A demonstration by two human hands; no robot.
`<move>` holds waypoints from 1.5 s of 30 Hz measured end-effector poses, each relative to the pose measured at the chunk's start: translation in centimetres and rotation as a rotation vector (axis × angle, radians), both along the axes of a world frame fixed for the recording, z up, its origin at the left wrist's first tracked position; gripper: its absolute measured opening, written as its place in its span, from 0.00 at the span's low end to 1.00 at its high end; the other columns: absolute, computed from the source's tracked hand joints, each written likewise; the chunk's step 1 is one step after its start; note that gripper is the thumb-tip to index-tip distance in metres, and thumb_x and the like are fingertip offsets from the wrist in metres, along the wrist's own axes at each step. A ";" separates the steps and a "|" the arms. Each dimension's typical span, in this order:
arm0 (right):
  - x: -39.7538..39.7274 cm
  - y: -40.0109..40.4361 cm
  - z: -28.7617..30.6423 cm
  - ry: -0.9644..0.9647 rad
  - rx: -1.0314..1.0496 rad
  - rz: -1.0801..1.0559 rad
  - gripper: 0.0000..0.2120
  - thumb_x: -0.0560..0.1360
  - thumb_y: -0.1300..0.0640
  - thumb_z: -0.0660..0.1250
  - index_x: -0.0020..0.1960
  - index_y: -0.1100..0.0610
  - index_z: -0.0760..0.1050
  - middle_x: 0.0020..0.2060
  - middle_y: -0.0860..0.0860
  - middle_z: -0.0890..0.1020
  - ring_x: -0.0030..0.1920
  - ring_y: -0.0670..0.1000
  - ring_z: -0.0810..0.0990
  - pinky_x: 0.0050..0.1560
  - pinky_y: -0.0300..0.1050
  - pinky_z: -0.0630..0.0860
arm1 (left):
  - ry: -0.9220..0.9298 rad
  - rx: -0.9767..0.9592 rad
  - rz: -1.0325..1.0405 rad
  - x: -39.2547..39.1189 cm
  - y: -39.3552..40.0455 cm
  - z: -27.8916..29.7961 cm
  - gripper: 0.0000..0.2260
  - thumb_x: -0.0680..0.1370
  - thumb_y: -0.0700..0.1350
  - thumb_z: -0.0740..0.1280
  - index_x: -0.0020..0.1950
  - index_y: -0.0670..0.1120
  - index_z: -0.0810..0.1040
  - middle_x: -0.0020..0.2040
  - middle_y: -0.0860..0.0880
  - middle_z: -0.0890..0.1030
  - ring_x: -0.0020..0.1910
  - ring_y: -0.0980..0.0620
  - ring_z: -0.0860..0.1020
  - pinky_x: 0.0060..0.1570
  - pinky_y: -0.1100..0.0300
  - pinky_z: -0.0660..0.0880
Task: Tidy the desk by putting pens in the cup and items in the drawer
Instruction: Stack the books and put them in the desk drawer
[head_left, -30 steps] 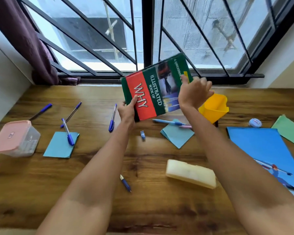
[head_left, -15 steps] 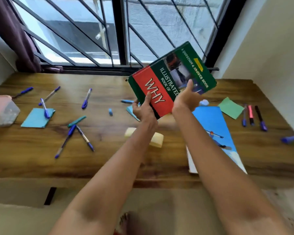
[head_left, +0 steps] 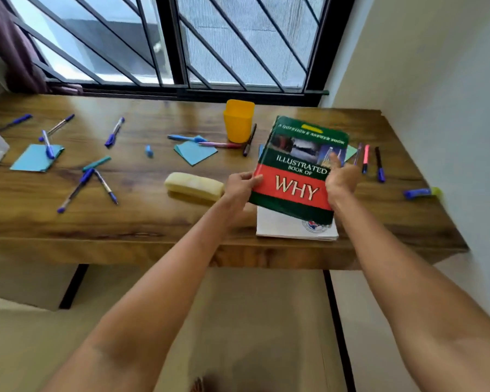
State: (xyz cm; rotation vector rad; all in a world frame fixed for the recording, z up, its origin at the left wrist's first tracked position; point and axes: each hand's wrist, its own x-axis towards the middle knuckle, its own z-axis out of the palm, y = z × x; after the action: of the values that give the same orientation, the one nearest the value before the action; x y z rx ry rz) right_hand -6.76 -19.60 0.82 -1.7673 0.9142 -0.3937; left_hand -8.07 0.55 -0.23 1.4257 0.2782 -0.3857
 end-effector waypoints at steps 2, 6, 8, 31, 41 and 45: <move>-0.2 -0.5 -0.8 0.066 -0.023 0.073 0.22 0.77 0.42 0.63 0.33 0.56 0.64 0.37 0.54 0.75 0.41 0.53 0.72 0.41 0.48 0.68 | -0.009 0.151 -0.133 -0.5 0.3 -0.4 0.16 0.78 0.41 0.67 0.64 0.38 0.75 0.57 0.40 0.81 0.54 0.44 0.81 0.56 0.51 0.78; -0.5 -0.4 -1.9 0.129 -0.055 0.148 0.16 0.79 0.46 0.62 0.47 0.60 0.70 0.44 0.54 0.76 0.44 0.54 0.74 0.43 0.48 0.71 | 0.007 0.301 -0.261 -1.1 1.2 -1.0 0.13 0.78 0.40 0.66 0.61 0.39 0.77 0.55 0.44 0.82 0.49 0.49 0.81 0.50 0.59 0.79; -0.7 -0.5 -2.4 0.146 -0.076 0.170 0.13 0.79 0.49 0.62 0.50 0.60 0.72 0.47 0.55 0.78 0.45 0.55 0.76 0.42 0.47 0.72 | 0.028 0.348 -0.304 -1.3 1.5 -1.5 0.12 0.78 0.40 0.67 0.60 0.39 0.77 0.55 0.44 0.82 0.52 0.48 0.81 0.54 0.56 0.78; -1.0 -2.0 -4.1 0.135 -0.048 0.112 0.15 0.77 0.56 0.66 0.33 0.56 0.71 0.45 0.59 0.83 0.45 0.58 0.84 0.50 0.57 0.81 | -0.099 0.484 -0.289 -2.9 -0.4 -3.7 0.14 0.79 0.38 0.64 0.64 0.43 0.77 0.58 0.43 0.81 0.57 0.46 0.79 0.55 0.58 0.75; -0.5 -2.4 -3.6 0.167 0.020 0.192 0.10 0.78 0.57 0.65 0.55 0.62 0.79 0.50 0.59 0.83 0.43 0.55 0.81 0.51 0.53 0.81 | -0.222 0.701 -0.287 -3.3 -0.9 -4.7 0.12 0.81 0.40 0.58 0.44 0.47 0.79 0.42 0.49 0.80 0.41 0.49 0.77 0.51 0.52 0.77; -0.6 -2.3 -3.6 0.167 0.086 0.232 0.12 0.79 0.58 0.63 0.60 0.61 0.77 0.52 0.59 0.82 0.43 0.54 0.80 0.52 0.54 0.80 | -0.223 0.752 -0.319 -3.4 -0.8 -4.5 0.12 0.81 0.40 0.58 0.49 0.46 0.81 0.46 0.49 0.81 0.44 0.46 0.81 0.50 0.52 0.77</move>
State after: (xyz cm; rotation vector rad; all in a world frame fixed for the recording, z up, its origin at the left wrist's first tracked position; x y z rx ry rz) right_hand -7.39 -21.90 -2.79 -1.8215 0.8173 -0.0573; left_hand -11.51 -0.23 -4.75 2.2482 -0.0004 -0.3938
